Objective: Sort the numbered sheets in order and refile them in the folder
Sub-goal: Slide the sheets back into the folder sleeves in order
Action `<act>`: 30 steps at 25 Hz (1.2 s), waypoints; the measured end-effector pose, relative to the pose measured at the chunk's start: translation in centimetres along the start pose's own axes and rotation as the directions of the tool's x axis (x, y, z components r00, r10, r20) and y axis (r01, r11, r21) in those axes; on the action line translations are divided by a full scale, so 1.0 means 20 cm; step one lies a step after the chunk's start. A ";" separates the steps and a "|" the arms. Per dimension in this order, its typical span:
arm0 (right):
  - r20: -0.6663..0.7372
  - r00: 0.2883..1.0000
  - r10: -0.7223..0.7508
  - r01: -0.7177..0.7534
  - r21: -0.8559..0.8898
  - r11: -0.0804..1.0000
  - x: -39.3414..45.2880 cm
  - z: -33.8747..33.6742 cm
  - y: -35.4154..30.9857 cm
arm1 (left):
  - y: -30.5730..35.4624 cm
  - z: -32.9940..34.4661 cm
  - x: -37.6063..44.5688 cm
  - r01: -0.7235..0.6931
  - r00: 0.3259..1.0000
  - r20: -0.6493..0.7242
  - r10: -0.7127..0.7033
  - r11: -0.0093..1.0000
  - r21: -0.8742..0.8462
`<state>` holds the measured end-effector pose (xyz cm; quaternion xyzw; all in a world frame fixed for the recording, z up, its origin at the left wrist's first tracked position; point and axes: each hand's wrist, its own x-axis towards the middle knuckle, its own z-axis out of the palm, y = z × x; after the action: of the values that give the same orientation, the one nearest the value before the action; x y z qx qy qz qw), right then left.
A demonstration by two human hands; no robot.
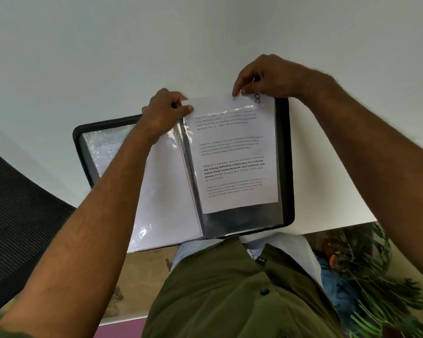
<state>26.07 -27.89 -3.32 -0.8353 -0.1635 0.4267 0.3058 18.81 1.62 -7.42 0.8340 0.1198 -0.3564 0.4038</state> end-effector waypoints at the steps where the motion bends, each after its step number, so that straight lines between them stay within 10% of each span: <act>1: 0.005 1.000 0.003 -0.002 -0.003 1.000 0.00 0.01 -0.01 | 0.00 0.00 0.00 0.003 1.000 -0.018 -0.003 1.000 0.000; 23: 0.090 0.992 0.090 -0.056 -0.330 0.942 -0.10 0.25 -0.11 | 0.05 0.04 -0.08 -0.074 0.994 -0.063 0.088 0.976 0.203; 30: -0.407 0.914 -0.010 -0.077 -0.196 0.977 -0.28 0.43 -0.10 | 0.05 0.11 -0.18 -0.095 0.984 -0.104 0.142 0.927 0.363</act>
<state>15.78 -26.29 -2.43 -0.9356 -0.1258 0.2302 0.2364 15.59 -0.32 -5.31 0.9203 0.0282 -0.2928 0.2580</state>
